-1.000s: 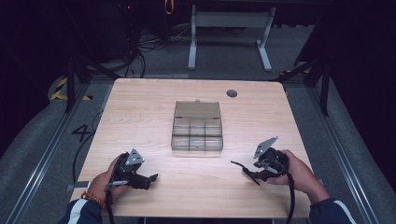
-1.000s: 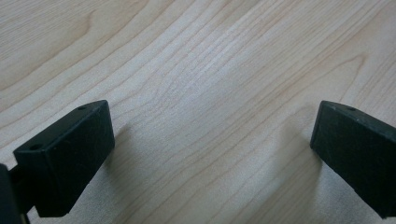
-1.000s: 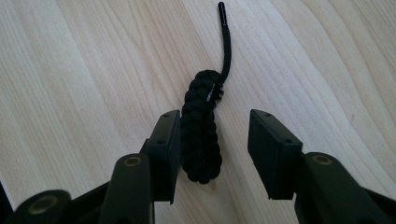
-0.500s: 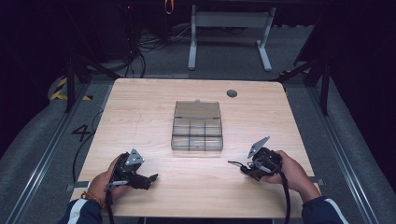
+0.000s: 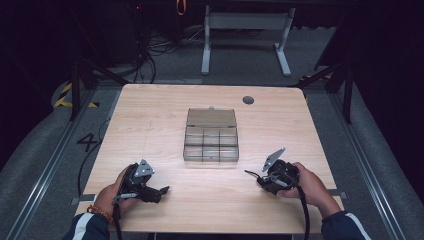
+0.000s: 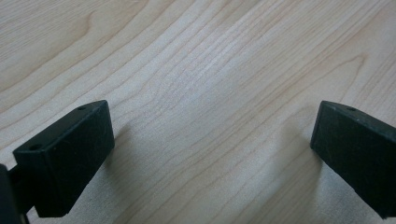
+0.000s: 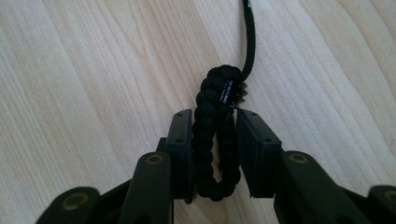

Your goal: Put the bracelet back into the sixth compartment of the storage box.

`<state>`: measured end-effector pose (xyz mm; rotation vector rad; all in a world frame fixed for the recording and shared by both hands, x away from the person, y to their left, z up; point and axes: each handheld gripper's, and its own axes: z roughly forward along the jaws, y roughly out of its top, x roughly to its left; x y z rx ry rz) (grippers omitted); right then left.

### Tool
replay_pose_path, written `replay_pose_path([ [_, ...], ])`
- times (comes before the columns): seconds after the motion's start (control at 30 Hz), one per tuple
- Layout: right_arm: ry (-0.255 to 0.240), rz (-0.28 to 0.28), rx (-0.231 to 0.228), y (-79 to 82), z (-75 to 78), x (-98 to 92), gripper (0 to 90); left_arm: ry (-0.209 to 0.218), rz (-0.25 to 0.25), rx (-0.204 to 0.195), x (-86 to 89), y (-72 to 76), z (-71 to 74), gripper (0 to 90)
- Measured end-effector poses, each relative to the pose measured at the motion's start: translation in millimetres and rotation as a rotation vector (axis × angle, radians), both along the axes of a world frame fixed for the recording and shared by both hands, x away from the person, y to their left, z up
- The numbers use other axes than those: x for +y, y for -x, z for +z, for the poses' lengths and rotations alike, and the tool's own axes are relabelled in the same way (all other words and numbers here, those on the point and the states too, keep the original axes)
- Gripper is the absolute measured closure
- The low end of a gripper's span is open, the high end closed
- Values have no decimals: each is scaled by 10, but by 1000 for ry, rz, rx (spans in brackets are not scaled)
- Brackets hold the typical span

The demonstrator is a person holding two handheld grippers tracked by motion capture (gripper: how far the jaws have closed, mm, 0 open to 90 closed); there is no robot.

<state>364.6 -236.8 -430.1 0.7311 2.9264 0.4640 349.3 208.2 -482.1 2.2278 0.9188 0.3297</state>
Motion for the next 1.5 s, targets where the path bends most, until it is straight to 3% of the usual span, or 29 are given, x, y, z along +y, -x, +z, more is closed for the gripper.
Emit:
replay_pose_path([
  [0.37,-13,6,-23,19,-14,15,760,0,0,0,0,0,0,0],
  [0.77,-20,29,-38,61,7,7,780,0,0,0,0,0,0,0],
  [1.5,-77,20,-92,100,225,-163,780,1,1,0,0,0,0,0],
])
